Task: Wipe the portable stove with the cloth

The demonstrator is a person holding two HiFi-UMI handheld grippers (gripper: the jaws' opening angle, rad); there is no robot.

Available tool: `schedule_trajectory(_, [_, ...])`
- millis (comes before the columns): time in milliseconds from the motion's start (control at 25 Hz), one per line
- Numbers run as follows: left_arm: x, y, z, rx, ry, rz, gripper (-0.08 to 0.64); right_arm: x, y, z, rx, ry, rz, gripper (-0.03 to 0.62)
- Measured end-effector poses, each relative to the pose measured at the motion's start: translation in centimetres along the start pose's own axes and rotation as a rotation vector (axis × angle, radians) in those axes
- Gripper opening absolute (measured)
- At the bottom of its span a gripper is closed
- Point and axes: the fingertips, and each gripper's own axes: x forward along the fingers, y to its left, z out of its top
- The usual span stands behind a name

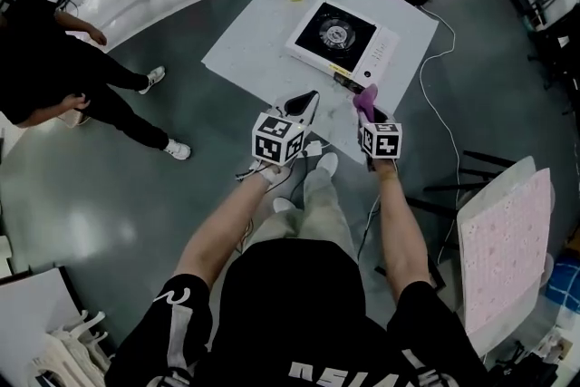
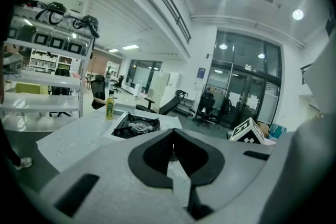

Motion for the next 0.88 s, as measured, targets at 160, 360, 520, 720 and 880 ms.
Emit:
schedule_trajectory(160, [-0.5, -0.2, -0.5, 0.004, 0.007, -0.012, 0.005, -1.0, -0.1, -0.4, 0.042, -0.018, -0.027, 0.103])
schedule_trajectory(360, [0.1, 0.1, -0.8, 0.016, 0.020, -0.035, 0.005, -0.5, -0.6, -0.1, 0.080, -0.034, -0.067, 0.103])
schedule_trajectory(520, [1.2, 0.9, -1.0, 0.034, 0.031, -0.056, 0.005, 0.7, -1.8, 0.2, 0.120, -0.048, -0.108, 0.103])
schedule_trajectory(720, [3.0, 2.9, -1.0, 0.048, 0.047, -0.096, 0.005, 2.7, -2.8, 1.0, 0.155, -0.052, -0.179, 0.103])
schedule_trajectory(880, [5.0, 4.4, -1.2, 0.045, 0.062, -0.144, 0.005, 4.7, -3.2, 1.5, 0.165, -0.032, -0.228, 0.103])
